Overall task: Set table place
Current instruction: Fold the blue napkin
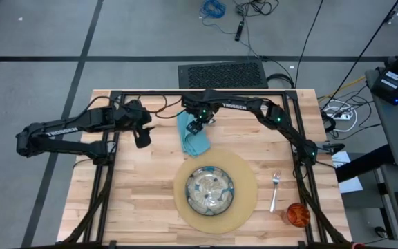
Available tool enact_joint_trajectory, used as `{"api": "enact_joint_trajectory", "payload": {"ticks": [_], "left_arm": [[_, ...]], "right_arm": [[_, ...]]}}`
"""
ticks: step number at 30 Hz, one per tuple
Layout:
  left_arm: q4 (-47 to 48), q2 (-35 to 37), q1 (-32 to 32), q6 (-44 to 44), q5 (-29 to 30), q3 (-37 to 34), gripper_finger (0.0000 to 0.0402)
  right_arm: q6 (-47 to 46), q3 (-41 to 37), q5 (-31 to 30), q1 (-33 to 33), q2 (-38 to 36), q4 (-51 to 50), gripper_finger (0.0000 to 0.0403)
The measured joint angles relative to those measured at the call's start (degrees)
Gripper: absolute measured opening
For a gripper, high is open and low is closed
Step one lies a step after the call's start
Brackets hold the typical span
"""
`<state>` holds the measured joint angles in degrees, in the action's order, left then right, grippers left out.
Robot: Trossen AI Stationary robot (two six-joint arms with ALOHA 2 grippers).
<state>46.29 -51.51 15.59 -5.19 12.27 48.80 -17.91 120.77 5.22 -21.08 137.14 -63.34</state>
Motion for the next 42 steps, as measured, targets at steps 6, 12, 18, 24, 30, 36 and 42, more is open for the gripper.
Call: {"api": "enact_joint_trajectory", "payload": {"ticks": [6,12,18,24,30,36,42], "left_arm": [[-0.14,0.02,0.00,0.00,0.00,0.01,0.0203],[-0.34,0.02,0.00,0.02,0.00,0.02,0.0203],[-0.34,0.02,0.00,0.35,0.00,0.04,0.0203],[-0.36,0.02,0.00,0.35,0.00,0.04,0.0203],[-1.06,0.02,0.00,0.33,0.00,0.07,0.0203],[-0.90,0.02,0.00,0.33,-0.02,0.07,0.0203],[-0.79,0.02,0.00,0.33,-0.02,0.07,0.0203]], "right_arm": [[0.54,-0.30,2.59,-0.02,0.00,0.18,0.0184],[2.09,-0.30,2.61,-0.02,0.00,0.18,0.0082],[2.71,-0.30,2.58,0.00,-0.11,0.12,0.0008],[2.37,-0.30,2.02,0.01,-1.95,0.27,0.0002],[1.89,-0.30,2.26,0.16,-3.36,2.21,0.0001],[1.44,-0.30,5.05,0.32,-3.41,7.40,0.0001],[0.35,-0.29,5.76,0.11,-3.40,10.52,0.0000]]}}
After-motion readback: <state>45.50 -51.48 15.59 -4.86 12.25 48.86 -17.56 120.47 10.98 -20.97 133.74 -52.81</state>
